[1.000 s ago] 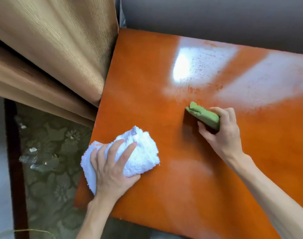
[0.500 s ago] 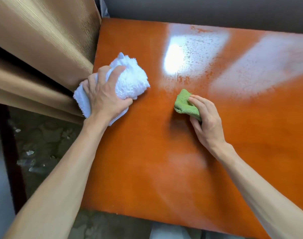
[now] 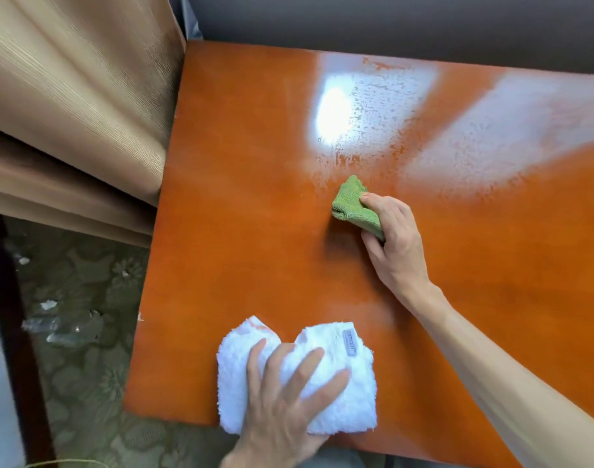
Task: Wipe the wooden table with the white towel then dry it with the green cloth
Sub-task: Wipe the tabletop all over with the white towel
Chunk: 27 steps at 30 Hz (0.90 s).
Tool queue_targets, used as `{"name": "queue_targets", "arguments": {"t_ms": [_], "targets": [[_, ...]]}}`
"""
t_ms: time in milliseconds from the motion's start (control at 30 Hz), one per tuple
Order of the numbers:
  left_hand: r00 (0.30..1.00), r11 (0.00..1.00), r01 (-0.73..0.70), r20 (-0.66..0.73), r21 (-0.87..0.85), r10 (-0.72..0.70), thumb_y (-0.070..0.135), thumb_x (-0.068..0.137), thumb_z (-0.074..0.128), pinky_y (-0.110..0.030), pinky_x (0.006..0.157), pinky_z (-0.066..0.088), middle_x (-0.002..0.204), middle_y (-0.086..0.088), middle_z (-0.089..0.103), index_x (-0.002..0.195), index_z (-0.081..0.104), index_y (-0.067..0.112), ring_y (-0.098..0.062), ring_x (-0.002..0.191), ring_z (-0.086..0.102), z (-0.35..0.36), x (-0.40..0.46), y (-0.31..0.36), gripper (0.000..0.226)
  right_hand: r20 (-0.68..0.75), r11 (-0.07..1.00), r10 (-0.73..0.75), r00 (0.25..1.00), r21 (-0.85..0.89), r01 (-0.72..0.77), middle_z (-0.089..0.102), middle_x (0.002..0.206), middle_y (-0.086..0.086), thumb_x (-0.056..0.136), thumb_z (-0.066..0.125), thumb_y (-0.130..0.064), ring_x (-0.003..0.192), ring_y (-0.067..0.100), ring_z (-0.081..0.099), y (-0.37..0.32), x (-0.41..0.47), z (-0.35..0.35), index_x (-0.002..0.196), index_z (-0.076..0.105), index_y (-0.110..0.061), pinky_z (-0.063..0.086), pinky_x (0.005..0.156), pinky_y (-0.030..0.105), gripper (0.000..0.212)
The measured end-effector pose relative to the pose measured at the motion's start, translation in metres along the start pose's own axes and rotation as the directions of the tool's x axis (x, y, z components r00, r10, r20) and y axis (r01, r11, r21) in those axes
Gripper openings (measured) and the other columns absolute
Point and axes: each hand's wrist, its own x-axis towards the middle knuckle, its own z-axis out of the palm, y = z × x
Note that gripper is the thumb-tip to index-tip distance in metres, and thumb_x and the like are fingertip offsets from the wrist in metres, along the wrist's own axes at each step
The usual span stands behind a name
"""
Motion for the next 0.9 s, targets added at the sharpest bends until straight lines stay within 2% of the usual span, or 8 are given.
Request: {"name": "queue_targets", "arguments": {"t_ms": [67,200,300,433,533,633,767,900], "targets": [[1.000,1.000,-0.006,-0.003,-0.007,0.006,0.049,0.071,0.077,-0.067,0.100,0.035,0.132,0.003,0.053,0.126,0.059,0.041,-0.035,0.107,0.056,0.000,0.022,-0.006,0.058,-0.043,0.998,0.037,0.998,0.055,-0.035,0.065,0.126,0.017,0.085,0.052,-0.004,0.119,0.031,0.053,0.000,-0.001,0.000,0.129,0.058,0.002,0.036,0.112,0.024,0.044],[0.986,0.986,0.160,-0.049,0.037,-0.158,0.047,0.072,0.072,-0.062,0.104,0.036,0.132,-0.001,0.061,0.130,0.062,0.039,-0.040,0.109,0.058,0.001,0.097,-0.035,0.060,-0.111,0.970,0.181,0.977,0.186,-0.158,0.065,0.127,0.012,0.091,0.055,-0.001,0.118,0.028,0.060,-0.002,-0.002,-0.005,0.130,0.059,0.001,0.049,0.102,0.038,0.039],[0.937,0.933,0.347,-0.005,0.098,-0.349,0.056,0.061,0.067,-0.058,0.106,0.033,0.139,0.003,0.053,0.136,0.053,0.043,-0.037,0.116,0.050,-0.001,0.169,-0.069,0.078,-0.152,0.921,0.315,0.937,0.289,-0.262,0.066,0.124,0.005,0.095,0.053,-0.014,0.111,0.019,0.064,-0.007,-0.001,-0.009,0.130,0.059,-0.005,0.050,0.094,0.025,0.037],[0.906,0.900,0.404,0.069,0.162,-0.419,0.060,0.057,0.066,-0.049,0.103,0.031,0.139,0.007,0.046,0.136,0.044,0.047,-0.034,0.117,0.044,-0.005,0.220,-0.087,0.083,-0.174,0.884,0.412,0.894,0.315,-0.346,0.066,0.107,-0.002,0.098,0.056,-0.014,0.090,0.001,0.058,-0.011,0.001,-0.010,0.129,0.058,-0.003,0.042,0.079,0.006,0.033],[0.926,0.924,0.355,0.084,0.140,-0.368,0.053,0.053,0.066,-0.047,0.097,0.034,0.134,0.004,0.052,0.132,0.051,0.044,-0.034,0.110,0.049,-0.007,0.210,-0.081,0.080,-0.209,0.862,0.469,0.858,0.321,-0.393,0.062,0.097,-0.004,0.099,0.055,-0.016,0.083,-0.001,0.054,-0.010,0.003,-0.010,0.125,0.059,0.002,0.038,0.071,0.003,0.032],[0.978,0.983,0.176,0.107,0.051,-0.180,0.045,0.055,0.068,-0.054,0.100,0.035,0.132,-0.001,0.057,0.131,0.057,0.038,-0.039,0.108,0.051,-0.009,0.170,-0.066,0.077,-0.231,0.863,0.476,0.849,0.311,-0.399,0.061,0.099,-0.003,0.098,0.055,-0.014,0.085,-0.002,0.052,-0.010,0.004,-0.010,0.126,0.059,0.001,0.038,0.071,0.003,0.032],[0.996,0.996,0.031,0.085,-0.086,-0.024,0.029,0.075,0.072,-0.059,0.103,0.034,0.129,-0.005,0.062,0.129,0.059,0.035,-0.041,0.106,0.057,-0.010,0.082,-0.022,0.056,-0.198,0.873,0.456,0.868,0.289,-0.393,0.063,0.099,-0.002,0.094,0.053,-0.015,0.083,0.002,0.053,-0.010,0.005,-0.007,0.129,0.058,-0.003,0.044,0.074,0.021,0.037],[0.994,0.996,0.047,0.098,-0.071,-0.040,0.031,0.078,0.075,-0.059,0.111,0.030,0.127,0.000,0.064,0.125,0.067,0.040,-0.034,0.110,0.056,-0.020,-0.003,-0.010,0.049,-0.141,0.921,0.349,0.927,0.234,-0.311,0.067,0.114,0.001,0.089,0.051,-0.020,0.099,0.025,0.063,-0.008,0.003,-0.005,0.131,0.059,-0.010,0.048,0.087,0.028,0.044]]}}
